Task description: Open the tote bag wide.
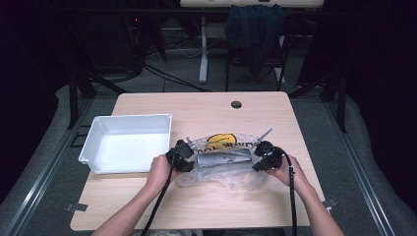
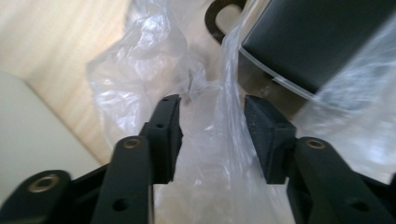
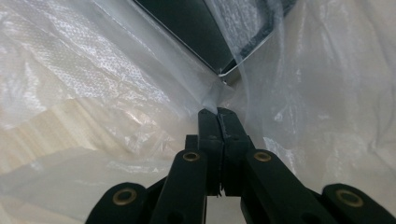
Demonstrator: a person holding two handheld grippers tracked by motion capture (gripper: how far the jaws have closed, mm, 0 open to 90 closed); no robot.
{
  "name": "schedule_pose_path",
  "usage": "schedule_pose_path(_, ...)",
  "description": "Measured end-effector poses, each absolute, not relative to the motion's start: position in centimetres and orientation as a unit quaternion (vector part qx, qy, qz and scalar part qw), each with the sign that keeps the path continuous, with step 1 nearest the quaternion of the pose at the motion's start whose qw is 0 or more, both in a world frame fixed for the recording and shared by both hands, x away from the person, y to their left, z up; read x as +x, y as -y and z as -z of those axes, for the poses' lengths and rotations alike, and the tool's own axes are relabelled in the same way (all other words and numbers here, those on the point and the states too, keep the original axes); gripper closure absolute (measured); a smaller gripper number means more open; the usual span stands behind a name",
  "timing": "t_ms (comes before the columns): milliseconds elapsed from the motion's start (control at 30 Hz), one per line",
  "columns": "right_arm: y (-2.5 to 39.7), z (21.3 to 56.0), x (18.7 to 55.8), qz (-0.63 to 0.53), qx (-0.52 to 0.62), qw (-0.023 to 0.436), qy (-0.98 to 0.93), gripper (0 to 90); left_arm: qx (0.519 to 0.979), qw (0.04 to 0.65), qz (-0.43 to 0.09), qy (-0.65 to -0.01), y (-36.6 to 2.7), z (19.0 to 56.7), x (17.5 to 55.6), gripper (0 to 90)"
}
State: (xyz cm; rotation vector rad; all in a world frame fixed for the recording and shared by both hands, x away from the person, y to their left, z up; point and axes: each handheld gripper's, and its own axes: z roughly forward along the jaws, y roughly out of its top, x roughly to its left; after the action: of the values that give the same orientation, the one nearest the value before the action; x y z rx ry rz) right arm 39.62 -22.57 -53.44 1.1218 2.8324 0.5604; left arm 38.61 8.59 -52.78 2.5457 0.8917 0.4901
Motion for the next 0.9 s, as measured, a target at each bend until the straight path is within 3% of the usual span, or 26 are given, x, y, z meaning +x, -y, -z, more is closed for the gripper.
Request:
schedule_pose_path(133,22.8,53.1,39.6,-0.188,0.362,0.019,-0.913,88.1,0.906,0.212,-0.182,-0.316,-9.2,51.3,38.2,47.4)
schedule_pose_path(333,22.6,52.7,39.5,-0.183,0.353,0.018,-0.917,87.4,0.904,0.251,-0.174,-0.300,-9.8,48.7,36.8,45.9)
schedule_pose_path(433,22.5,52.8,39.5,-0.181,0.354,0.018,-0.918,87.3,0.913,0.271,-0.136,-0.274,-9.2,48.5,35.2,46.8)
schedule_pose_path(800,22.6,53.0,39.6,-0.185,0.355,0.013,-0.916,88.3,0.930,0.224,-0.103,-0.273,-8.2,53.1,35.5,70.7)
schedule_pose_path(900,22.6,53.1,39.7,-0.184,0.356,0.011,-0.916,88.6,0.936,0.214,-0.087,-0.265,-8.2,54.2,35.7,87.4)
